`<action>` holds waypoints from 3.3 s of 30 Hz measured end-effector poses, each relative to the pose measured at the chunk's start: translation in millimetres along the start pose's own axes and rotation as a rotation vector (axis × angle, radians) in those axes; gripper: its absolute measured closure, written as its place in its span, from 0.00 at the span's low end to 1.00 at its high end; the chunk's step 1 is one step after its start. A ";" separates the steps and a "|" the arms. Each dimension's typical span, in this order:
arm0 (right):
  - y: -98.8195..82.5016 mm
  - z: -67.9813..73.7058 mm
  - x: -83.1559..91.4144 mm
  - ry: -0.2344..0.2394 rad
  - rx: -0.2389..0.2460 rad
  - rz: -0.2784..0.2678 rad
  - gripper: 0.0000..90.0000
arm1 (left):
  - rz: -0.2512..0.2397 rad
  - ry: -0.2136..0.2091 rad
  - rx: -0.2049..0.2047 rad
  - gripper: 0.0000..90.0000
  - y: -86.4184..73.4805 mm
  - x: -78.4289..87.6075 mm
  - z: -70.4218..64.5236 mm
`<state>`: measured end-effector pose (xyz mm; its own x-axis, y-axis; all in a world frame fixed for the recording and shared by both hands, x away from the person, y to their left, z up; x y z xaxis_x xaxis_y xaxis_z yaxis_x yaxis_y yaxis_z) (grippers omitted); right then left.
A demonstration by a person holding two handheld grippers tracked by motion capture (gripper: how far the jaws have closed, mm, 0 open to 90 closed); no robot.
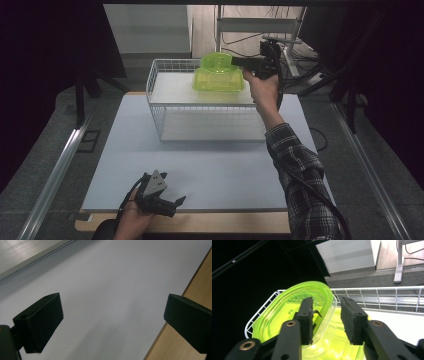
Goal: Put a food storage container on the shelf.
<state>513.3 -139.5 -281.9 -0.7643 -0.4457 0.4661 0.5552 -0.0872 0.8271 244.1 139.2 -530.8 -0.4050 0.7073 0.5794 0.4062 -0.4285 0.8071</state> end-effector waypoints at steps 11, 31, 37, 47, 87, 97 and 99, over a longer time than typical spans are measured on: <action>-2.7 -0.5 10.6 0.055 0.049 0.002 0.42 | 0.006 0.002 0.000 0.02 0.0 -0.5 0.0; -28.1 -2.4 39.8 0.137 0.157 0.015 0.34 | 0.013 0.007 -0.002 0.02 -0.4 -1.4 -0.4; -38.8 -4.3 49.1 0.145 0.202 0.012 0.32 | 0.014 0.007 0.000 0.02 -0.4 -1.4 -0.3; -59.2 -12.2 54.3 0.125 0.270 0.033 0.29 | 0.014 0.007 0.002 0.02 -0.5 -1.5 -0.1; -151.8 -38.7 63.3 0.105 0.384 0.139 0.10 | 0.030 0.012 -0.002 0.02 -0.6 -2.5 -0.7; -179.7 -46.7 61.9 0.106 0.399 0.150 0.07 | 0.032 0.011 0.002 0.02 -0.5 -2.2 -0.6; -186.3 -50.0 61.1 0.104 0.400 0.154 0.06 | 0.033 0.010 0.005 0.02 -0.5 -2.3 -0.7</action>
<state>379.5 -195.0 -423.2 -0.6343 -0.5157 0.5759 0.4734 0.3298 0.8168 244.3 137.5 -532.4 -0.3992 0.6873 0.6068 0.4237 -0.4486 0.7869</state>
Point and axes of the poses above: each handheld gripper's, and its own axes: x roughly backward along the jaws, y roughly out of its top, z roughly to its left, the point moved 2 cm from there along -x, roughly forward along the jaws, and after that the axes turned 13 degrees about -y, right-handed, at the moved point
